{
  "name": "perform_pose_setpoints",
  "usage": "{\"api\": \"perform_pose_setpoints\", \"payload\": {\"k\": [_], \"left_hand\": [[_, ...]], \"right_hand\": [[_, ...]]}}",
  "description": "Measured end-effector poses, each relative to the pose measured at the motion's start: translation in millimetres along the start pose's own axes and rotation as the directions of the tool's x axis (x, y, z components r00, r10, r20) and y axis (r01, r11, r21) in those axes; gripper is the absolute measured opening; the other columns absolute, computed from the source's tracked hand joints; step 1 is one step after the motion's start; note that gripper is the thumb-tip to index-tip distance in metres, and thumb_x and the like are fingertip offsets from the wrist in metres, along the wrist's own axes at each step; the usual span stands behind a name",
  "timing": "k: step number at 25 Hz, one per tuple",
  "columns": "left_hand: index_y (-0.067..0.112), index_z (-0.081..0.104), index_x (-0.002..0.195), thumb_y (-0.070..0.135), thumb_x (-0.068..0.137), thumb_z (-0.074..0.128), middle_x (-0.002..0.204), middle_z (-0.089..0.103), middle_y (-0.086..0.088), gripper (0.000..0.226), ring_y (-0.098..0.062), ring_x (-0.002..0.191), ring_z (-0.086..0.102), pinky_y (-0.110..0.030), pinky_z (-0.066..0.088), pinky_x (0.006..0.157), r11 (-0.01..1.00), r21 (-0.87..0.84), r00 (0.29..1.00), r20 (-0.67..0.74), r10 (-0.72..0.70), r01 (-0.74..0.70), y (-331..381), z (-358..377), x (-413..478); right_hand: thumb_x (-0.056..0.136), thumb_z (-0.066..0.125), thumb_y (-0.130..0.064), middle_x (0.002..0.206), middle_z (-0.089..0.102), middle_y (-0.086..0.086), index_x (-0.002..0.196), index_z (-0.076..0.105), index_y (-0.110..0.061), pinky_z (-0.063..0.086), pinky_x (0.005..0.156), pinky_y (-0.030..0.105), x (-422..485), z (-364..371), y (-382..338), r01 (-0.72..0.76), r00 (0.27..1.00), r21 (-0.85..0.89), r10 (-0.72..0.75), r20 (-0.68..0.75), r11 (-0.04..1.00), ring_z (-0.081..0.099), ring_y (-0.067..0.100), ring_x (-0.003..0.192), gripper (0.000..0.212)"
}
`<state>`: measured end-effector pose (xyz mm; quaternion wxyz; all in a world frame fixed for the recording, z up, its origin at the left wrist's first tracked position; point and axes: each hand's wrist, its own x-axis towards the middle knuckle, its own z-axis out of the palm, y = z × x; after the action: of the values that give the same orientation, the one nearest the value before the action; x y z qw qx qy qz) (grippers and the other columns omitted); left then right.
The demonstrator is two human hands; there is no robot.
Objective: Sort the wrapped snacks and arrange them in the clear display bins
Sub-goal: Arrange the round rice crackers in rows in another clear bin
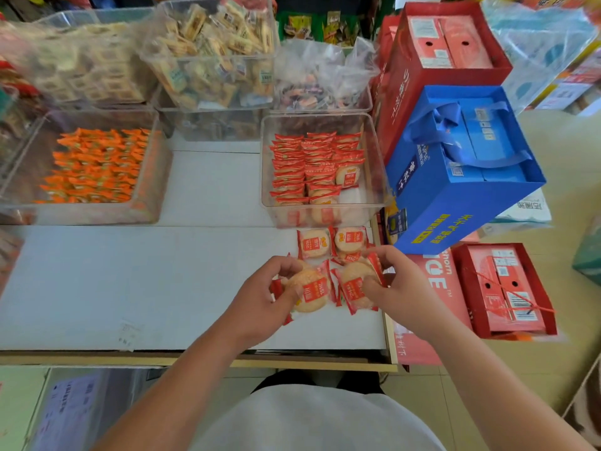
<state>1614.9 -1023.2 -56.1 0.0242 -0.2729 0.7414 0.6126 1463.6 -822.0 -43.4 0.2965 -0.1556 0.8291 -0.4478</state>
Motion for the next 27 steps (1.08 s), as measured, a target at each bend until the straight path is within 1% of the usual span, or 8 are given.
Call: {"api": "perform_pose_setpoints", "payload": {"k": [6,10,14,17,19,22,24,27], "left_hand": [[0.056,0.050,0.128,0.029,0.092,0.076,0.111,0.059,0.031,0.052,0.002,0.095,0.062,-0.028,0.060,0.077,0.958,0.261,0.987,0.134,0.089,-0.122,22,-7,-1],[0.047,0.053,0.125,0.022,0.080,0.086,0.105,0.063,0.020,0.061,-0.004,0.091,0.065,-0.029,0.060,0.082,0.953,0.231,0.981,0.048,0.189,-0.195,45,-5,10],[0.047,0.055,0.115,0.019,0.079,0.086,0.098,0.066,0.019,0.055,0.001,0.098,0.063,-0.022,0.057,0.087,0.945,0.214,0.965,-0.028,0.261,-0.249,53,0,14],[0.043,0.059,0.111,0.020,0.080,0.087,0.096,0.069,0.022,0.048,0.004,0.100,0.065,-0.011,0.053,0.086,0.945,0.175,0.957,-0.035,0.287,-0.277,55,11,14],[0.041,0.062,0.112,0.024,0.084,0.084,0.101,0.070,0.025,0.040,0.005,0.104,0.064,-0.009,0.051,0.083,0.962,0.115,0.963,-0.075,0.258,-0.249,55,17,18],[0.041,0.061,0.123,0.039,0.096,0.070,0.116,0.065,0.027,0.029,0.003,0.110,0.061,-0.020,0.055,0.089,0.990,0.049,0.973,-0.184,0.141,-0.134,33,21,25],[0.039,0.053,0.140,0.055,0.098,0.059,0.131,0.061,0.020,0.046,-0.001,0.118,0.060,-0.034,0.056,0.098,0.995,0.040,0.994,-0.057,0.098,-0.096,13,30,23],[0.041,0.035,0.154,0.057,0.103,0.046,0.145,0.053,0.019,0.055,-0.005,0.129,0.057,-0.035,0.053,0.105,0.996,0.025,0.994,0.074,0.080,-0.082,-4,47,18]], "right_hand": [[0.080,0.089,-0.019,0.092,0.074,-0.009,0.100,0.069,-0.026,0.056,0.065,0.016,13,4,-20,0.029,0.997,0.022,-0.028,-0.075,0.999,0.070,0.013,0.079,0.029],[0.091,0.079,-0.023,0.088,0.079,0.000,0.100,0.078,-0.021,0.064,0.079,0.038,14,16,-36,0.063,0.997,0.163,-0.071,0.041,0.985,0.076,0.020,0.084,0.010],[0.093,0.062,-0.046,0.115,0.075,0.000,0.117,0.075,-0.035,0.057,0.098,0.044,17,11,-34,-0.107,0.958,0.275,0.025,0.284,0.955,0.073,0.018,0.104,0.029],[0.083,0.076,-0.021,0.100,0.073,-0.002,0.124,0.067,-0.033,0.058,0.083,0.035,14,11,-28,-0.029,0.912,0.258,-0.080,0.403,0.966,0.069,0.013,0.091,0.043],[0.084,0.082,-0.011,0.101,0.075,0.000,0.123,0.065,-0.032,0.062,0.084,0.042,12,15,-22,0.030,0.938,0.200,-0.096,0.333,0.979,0.072,0.020,0.092,0.047],[0.086,0.082,-0.007,0.107,0.077,0.002,0.125,0.062,-0.031,0.063,0.081,0.042,14,14,-17,-0.040,0.975,0.334,-0.035,0.218,0.942,0.074,0.024,0.100,0.049],[0.088,0.079,-0.004,0.111,0.076,0.006,0.127,0.058,-0.030,0.063,0.082,0.043,17,16,-13,-0.067,0.983,0.400,-0.010,0.186,0.914,0.073,0.028,0.103,0.051],[0.094,0.070,0.000,0.118,0.071,0.010,0.130,0.049,-0.034,0.061,0.089,0.051,19,29,-12,-0.032,0.986,0.409,-0.038,0.162,0.912,0.073,0.027,0.105,0.054]]}}
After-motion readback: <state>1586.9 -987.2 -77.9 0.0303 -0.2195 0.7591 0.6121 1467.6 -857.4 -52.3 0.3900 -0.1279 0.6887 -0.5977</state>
